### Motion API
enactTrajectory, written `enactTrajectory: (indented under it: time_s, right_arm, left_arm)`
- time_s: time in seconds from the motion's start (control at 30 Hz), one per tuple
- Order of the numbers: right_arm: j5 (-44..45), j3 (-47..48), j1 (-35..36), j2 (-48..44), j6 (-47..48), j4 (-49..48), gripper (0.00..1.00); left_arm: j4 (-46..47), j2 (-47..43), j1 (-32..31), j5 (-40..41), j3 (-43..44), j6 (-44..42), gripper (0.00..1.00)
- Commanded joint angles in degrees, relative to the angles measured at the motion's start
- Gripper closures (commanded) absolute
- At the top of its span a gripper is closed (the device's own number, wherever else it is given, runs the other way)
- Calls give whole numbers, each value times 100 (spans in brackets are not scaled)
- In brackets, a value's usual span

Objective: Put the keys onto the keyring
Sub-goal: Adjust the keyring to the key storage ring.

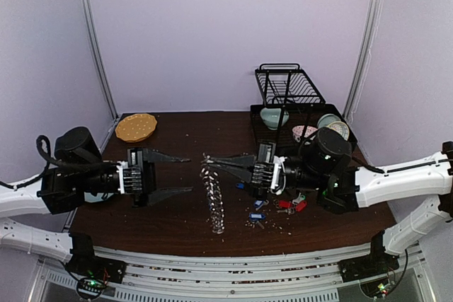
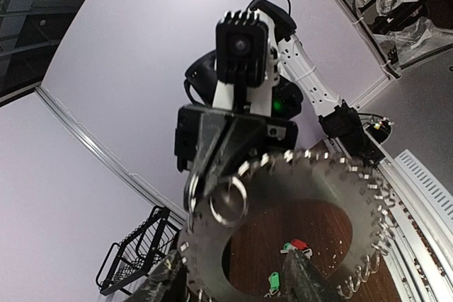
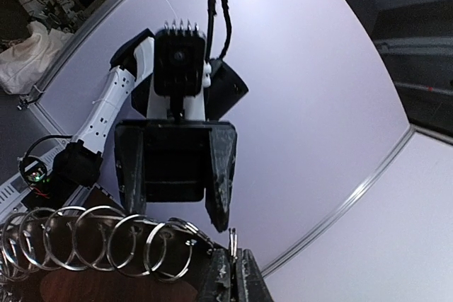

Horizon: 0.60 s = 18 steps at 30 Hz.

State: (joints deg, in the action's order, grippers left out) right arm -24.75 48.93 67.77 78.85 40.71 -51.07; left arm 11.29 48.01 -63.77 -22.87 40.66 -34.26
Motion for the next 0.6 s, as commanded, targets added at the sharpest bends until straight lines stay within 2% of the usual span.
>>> enactTrajectory:
  time_s: [0.0,0.13,0.27,0.4,0.57]
  right_arm:
    - [-729,135,23,-558,1412,-11,100]
    - [-1174,309,9,-781,2096,532,100]
    - [-1925,310,3,-1000,2157,356,100]
    - [-2020,475,-63,-1143,2611,877,100]
    - [-2479,707,-234,-1083,2686,1010,100]
  left_arm:
    - [-110,-13,-13,-98,119,-99,50]
    - [-169,133,-13,143,76,-263,50]
    - [-74,176,36,377,-6,-348,50]
    - [94,40,257,593,-125,-375,48]
    - [169,-85,564,616,-144,-340,48]
